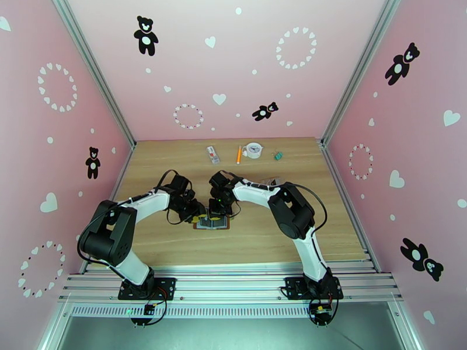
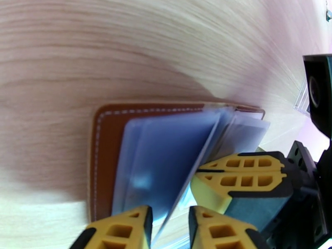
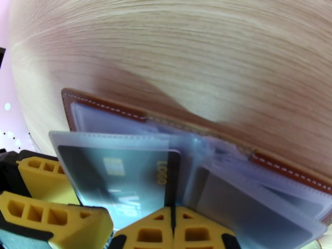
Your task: Put the credit cards into the card holder
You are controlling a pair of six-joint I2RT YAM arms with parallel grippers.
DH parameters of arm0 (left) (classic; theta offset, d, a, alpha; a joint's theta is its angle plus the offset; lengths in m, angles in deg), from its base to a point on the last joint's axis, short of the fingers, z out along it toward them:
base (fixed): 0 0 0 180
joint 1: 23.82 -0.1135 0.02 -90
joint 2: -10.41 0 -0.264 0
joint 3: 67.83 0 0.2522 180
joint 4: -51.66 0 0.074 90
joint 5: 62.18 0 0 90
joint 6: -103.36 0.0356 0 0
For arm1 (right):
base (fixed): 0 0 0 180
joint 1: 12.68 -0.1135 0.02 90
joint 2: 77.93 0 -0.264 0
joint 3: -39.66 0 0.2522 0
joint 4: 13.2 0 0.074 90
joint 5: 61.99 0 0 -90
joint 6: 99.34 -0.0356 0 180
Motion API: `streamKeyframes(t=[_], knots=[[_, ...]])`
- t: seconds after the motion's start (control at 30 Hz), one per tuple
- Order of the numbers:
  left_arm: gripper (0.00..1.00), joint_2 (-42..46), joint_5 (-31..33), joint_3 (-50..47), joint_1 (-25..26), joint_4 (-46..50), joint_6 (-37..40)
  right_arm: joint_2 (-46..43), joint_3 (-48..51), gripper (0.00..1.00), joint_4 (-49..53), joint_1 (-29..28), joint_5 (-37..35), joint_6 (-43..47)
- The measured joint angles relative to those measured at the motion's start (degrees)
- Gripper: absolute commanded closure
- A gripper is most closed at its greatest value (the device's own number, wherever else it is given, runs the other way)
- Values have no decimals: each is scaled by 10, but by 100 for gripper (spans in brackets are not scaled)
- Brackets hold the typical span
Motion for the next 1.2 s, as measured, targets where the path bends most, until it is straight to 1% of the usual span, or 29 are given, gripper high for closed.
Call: streamKeyframes(t=[0.6,0.87,0.93,1.07,1.2], knots=[[71,0,0,0,13,-9,-12,-8,13,100,-14,0,-3,1],[57,2,13,1,8,1,-8,-27,24,100,5,1,-29,5],[52,8,21,1,1,8,-7,-34,26,97,12,2,-38,6],[51,20,35,1,-15,13,-3,-51,26,86,24,7,-51,14],[51,17,42,-1,-18,10,-3,-69,20,71,51,11,-73,29]])
